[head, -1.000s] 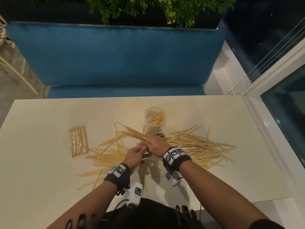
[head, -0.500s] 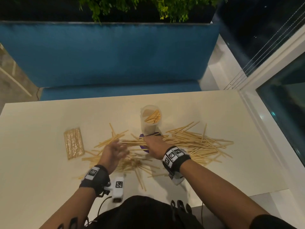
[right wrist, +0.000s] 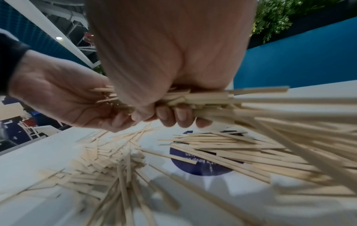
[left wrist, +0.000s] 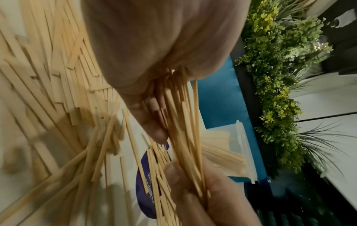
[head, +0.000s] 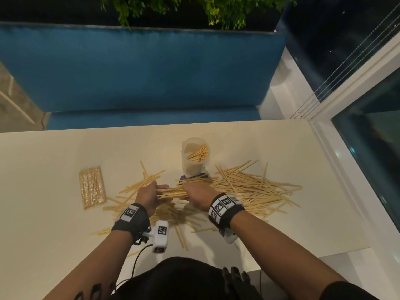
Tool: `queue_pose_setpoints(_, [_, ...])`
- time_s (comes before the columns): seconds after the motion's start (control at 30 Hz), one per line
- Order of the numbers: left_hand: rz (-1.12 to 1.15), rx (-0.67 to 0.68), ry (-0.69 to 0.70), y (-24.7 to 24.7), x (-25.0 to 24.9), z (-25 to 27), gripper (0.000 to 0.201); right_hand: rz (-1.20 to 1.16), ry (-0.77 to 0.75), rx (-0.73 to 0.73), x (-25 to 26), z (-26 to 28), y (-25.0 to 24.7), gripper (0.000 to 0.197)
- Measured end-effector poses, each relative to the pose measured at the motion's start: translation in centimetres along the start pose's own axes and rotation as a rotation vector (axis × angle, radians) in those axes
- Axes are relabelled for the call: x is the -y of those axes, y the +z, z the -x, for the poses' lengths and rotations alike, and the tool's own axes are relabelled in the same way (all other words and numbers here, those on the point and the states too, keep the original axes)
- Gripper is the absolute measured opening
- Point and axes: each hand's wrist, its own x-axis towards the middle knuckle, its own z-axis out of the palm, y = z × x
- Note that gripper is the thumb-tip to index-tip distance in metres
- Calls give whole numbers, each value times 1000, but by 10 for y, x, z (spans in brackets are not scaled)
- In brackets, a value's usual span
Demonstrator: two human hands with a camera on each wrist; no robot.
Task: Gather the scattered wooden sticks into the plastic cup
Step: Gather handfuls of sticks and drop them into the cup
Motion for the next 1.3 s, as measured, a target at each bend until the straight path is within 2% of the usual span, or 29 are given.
queue_pose_setpoints(0.2, [-72, -10, 58, 10, 7, 5, 45, 169, 94, -62, 6, -8, -6, 20])
queue_pose_setpoints(0.33, [-143, -31, 104, 17, 14, 0, 47, 197, 170, -66, 13, -12, -10, 16])
queue_pose_setpoints(0.53, [-106, -34, 66, 12, 19, -9, 49, 245, 146, -80, 20, -12, -4, 14])
queue_pose_setpoints(0.63, [-87, 37, 40, 10, 19, -4, 45, 262, 138, -62, 18, -12, -5, 16])
queue_pose_setpoints(0.73, [41, 181, -9, 8, 13, 1, 49, 210, 166, -82, 14, -11, -8, 18])
queue_pose_setpoints(0.77, [41, 179, 11, 9, 13, 1, 47, 199, 166, -89, 15, -10, -8, 18])
queue_pose_setpoints(0.87, [-60, 19, 114, 13, 16, -8, 41, 225, 117, -91, 22, -12, -8, 21])
queue_pose_setpoints(0.97, [-155, -44, 125, 12, 23, -19, 48, 291, 54, -77, 27, -15, -9, 23])
queue_pose_setpoints(1.13, [-285, -57, 242, 18, 25, -8, 48, 298, 40, -38, 29, -15, -13, 21])
queue_pose_setpoints(1.3, [-298, 55, 275, 17, 20, -4, 47, 284, 45, -56, 29, -14, -12, 22])
